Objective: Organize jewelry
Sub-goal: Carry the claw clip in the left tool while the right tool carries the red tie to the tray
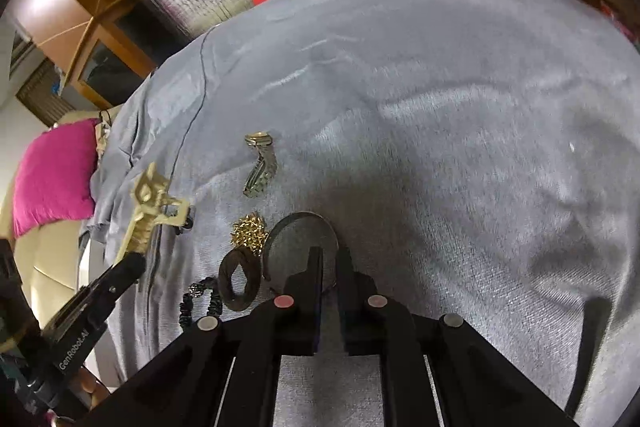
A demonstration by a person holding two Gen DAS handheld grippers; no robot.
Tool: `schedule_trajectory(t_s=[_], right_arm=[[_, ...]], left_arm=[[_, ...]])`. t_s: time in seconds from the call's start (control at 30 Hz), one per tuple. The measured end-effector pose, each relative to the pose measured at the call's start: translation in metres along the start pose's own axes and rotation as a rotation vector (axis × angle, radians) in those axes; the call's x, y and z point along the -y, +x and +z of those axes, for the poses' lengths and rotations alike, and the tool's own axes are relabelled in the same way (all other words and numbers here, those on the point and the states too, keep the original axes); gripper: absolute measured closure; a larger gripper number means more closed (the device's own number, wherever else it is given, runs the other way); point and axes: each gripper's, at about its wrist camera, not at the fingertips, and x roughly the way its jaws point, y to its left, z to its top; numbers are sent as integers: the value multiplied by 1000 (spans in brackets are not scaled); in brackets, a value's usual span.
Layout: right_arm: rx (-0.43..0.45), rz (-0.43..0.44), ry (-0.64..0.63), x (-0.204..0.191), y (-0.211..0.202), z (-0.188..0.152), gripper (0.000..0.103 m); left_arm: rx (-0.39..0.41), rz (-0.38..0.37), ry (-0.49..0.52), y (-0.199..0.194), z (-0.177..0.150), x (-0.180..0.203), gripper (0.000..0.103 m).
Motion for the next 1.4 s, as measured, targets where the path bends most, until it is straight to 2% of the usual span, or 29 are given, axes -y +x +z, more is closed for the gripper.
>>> schedule_trajectory(t_s=[0.07,0.13,0.2,0.3,0.37,0.47,0.6,0.73,0.9,1.0,1.07,1.13,1.23,1.4], right_arm=[[-9,14,13,0,3,2,88],[-9,31,22,-1,3,2,65],[12,58,14,-8,1,1,54],[43,102,-48,-25,-5,-2,54],[27,166,-106,-40,-5,-6,54],[-13,254,-233,-70,-3,-21,59],[-105,312,-365,-97,3,-47,59],[-131,241,-495,-113,9,-73,59],[-142,87,-532,-110,25,-85,59],[-153,43,-533,-108,35,-91,74],[-131,23,-550,-112,37,-93,89],[-110,-9,-577,-117,39,-97,95],[-80,-13,-573,-121,34,-98,97],[-29,53,-515,-121,18,-87,97]], left_arm=[[14,17,-13,-6,1,-8,93],[24,41,-24,-10,2,-18,93],[28,57,-34,-11,4,-27,93],[30,84,-45,-15,2,-39,93],[34,109,-43,-19,0,-46,93],[46,122,-48,-26,-2,-53,93],[57,135,-59,-35,-4,-60,93],[60,138,-72,-40,-5,-68,93],[67,143,-98,-43,-6,-76,93],[68,146,-111,-44,-8,-80,93],[67,151,-119,-45,-8,-83,93],[65,156,-126,-45,-9,-86,93],[59,158,-133,-45,-10,-91,93],[75,176,-154,-51,-10,-98,93]])
